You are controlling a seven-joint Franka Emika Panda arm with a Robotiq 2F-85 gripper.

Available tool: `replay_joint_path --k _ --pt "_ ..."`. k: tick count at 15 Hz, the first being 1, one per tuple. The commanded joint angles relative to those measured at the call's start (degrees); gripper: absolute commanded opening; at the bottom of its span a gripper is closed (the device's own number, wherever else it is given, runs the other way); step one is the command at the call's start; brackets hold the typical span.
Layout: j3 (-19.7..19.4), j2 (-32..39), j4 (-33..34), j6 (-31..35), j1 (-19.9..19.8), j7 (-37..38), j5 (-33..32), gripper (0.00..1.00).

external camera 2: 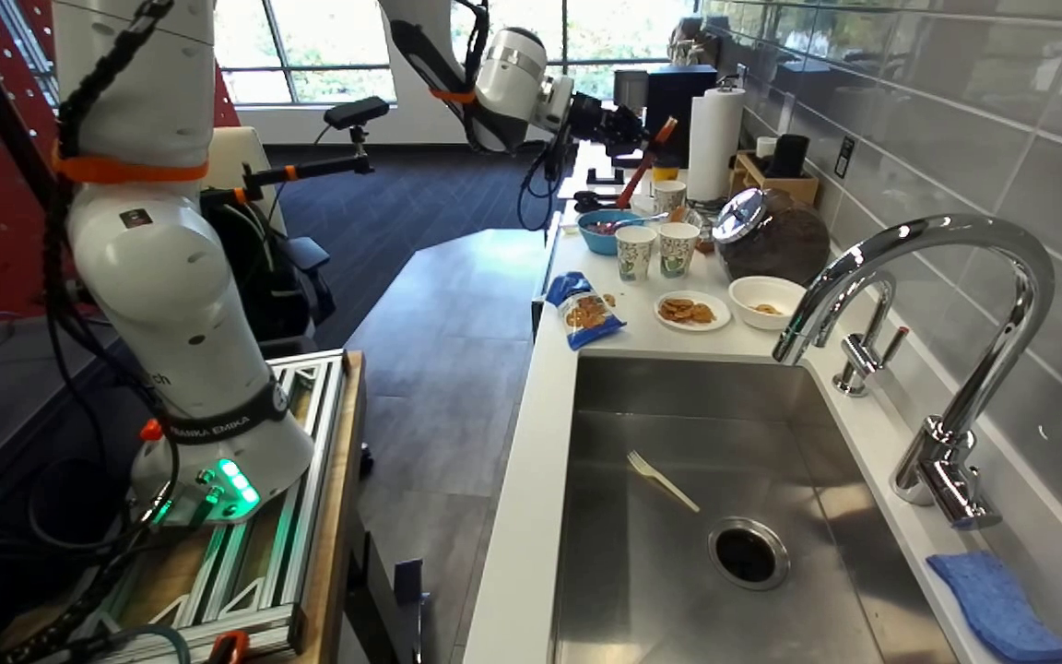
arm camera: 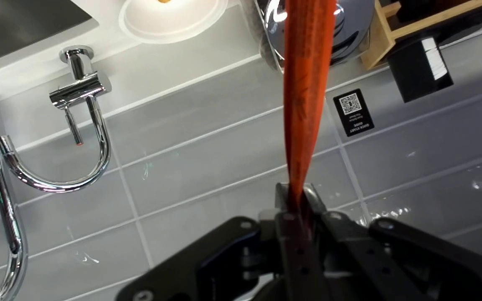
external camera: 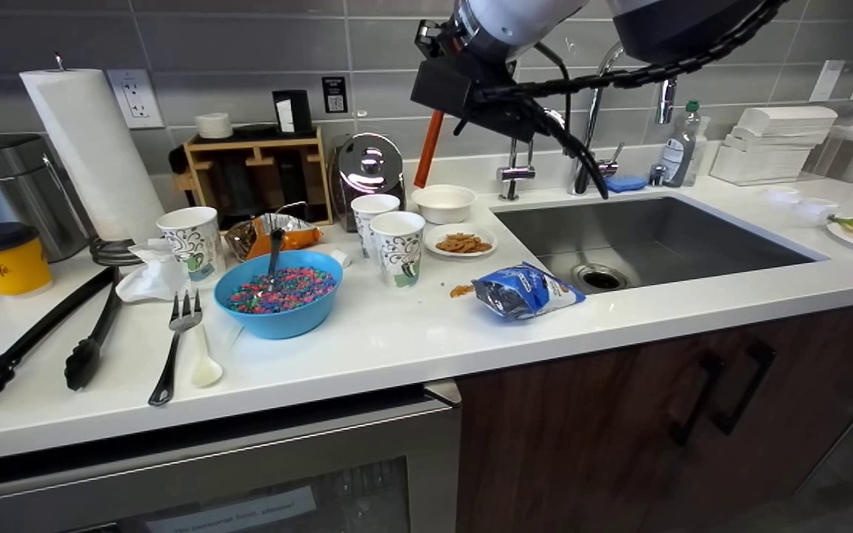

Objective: Place the packet of chopsticks in the cup to the right of the blue bowl

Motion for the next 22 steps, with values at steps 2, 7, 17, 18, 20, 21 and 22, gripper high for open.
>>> replay_joint_path --k 2,7,17,18,20,21,22 --pt "4.5 4.1 1.9 -5.2 -2.9 5.7 -6.3 0.02" --pt "6.3 9.3 5.5 -7.7 -3.4 5.7 -8.9 0.02" --pt "7.8 17.7 11.8 -11.9 -2.2 6.3 -16.4 0.02" --pt "7.8 18.2 12.0 -12.2 -2.1 5.9 -16.8 0.02" --pt "8.0 19.0 12.0 -12.2 -2.3 5.4 -17.0 0.02" --pt "8.1 19.3 11.8 -12.1 -2.4 5.1 -16.6 0.02" --pt "8.1 19.6 11.6 -12.0 -2.5 4.6 -16.3 0.02"
